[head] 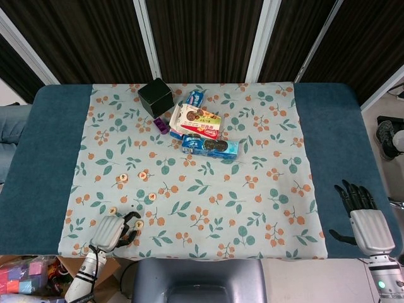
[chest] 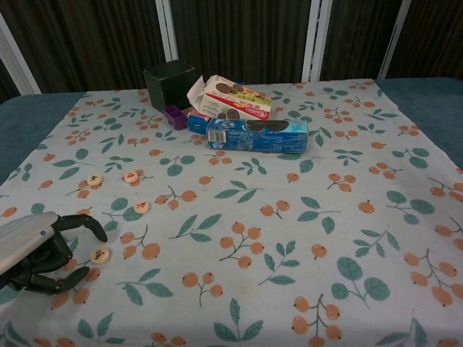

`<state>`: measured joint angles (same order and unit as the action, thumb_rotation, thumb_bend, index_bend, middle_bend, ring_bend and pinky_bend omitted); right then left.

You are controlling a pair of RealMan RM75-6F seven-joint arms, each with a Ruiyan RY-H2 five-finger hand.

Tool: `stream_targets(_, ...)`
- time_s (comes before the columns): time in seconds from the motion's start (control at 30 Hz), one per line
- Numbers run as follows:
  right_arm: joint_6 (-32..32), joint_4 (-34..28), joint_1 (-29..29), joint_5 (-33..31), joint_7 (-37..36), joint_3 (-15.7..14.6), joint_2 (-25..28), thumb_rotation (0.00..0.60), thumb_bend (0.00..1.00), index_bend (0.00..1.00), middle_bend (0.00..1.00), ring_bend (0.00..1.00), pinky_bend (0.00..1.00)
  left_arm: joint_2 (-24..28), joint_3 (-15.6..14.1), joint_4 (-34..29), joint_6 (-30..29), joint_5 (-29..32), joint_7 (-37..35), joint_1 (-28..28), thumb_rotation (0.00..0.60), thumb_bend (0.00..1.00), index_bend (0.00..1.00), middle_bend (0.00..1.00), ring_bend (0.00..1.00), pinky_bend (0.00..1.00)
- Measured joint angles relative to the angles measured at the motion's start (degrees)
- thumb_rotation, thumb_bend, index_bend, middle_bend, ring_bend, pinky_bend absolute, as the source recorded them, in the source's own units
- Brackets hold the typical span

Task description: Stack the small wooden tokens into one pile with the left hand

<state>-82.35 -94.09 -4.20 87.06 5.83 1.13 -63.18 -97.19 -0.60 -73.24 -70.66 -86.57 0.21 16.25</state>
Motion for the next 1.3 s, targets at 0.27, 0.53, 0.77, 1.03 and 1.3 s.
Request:
stream_targets(0.27,0.08,0.00,-0.02,-0.10,-0.01,0.01,-0.01,0.600,0.15,0.00,0.00,0.00,0.00,-0.39,0.19,0.44,0.69,0.75,0.25,0.31,0.600,0.39,0.43,1.00,1.00,1.00)
stream_targets(0.53,-0.01,-0.02,0.02,-0.26,-0.05,0.12,-0.01,0.600,0.15,0.00,0.00,0.00,0.00,-0.75,0.19,0.99,0.86,1.02,-0.43,0.52,0.600,0.39,0.44,1.00,1.00,1.00)
stream_targets(0.77,-0.07,0.00,0.05,-0.16,-0.17,0.09,0.05,0.600,0.15,0.00,0.00,0.00,0.00,-0.63,0.06,0.46,0.92,0.99,-0.46,0.71,0.600,0.39,0.44,1.00,1.00,1.00)
stream_targets(1.03,-0.27,-0.06,0.18,-0.13,-0.10,0.06,0.06,0.600,0.15,0.00,0.00,0.00,0.00,-0.58,-0.14,0.12,1.01,1.08,-0.76,0.78,0.600,0.39,0.45,1.00,1.00,1.00)
stream_targets(1.3,-0.14,-0.02,0.09,-0.23,0.03,0.14,-0.04,0.600,0.15,0.00,0.00,0.00,0.00,-0.63,-0.14,-0.05,0.59,0.94,-0.98,0.81,0.600,0.39,0.48,1.00,1.00,1.00)
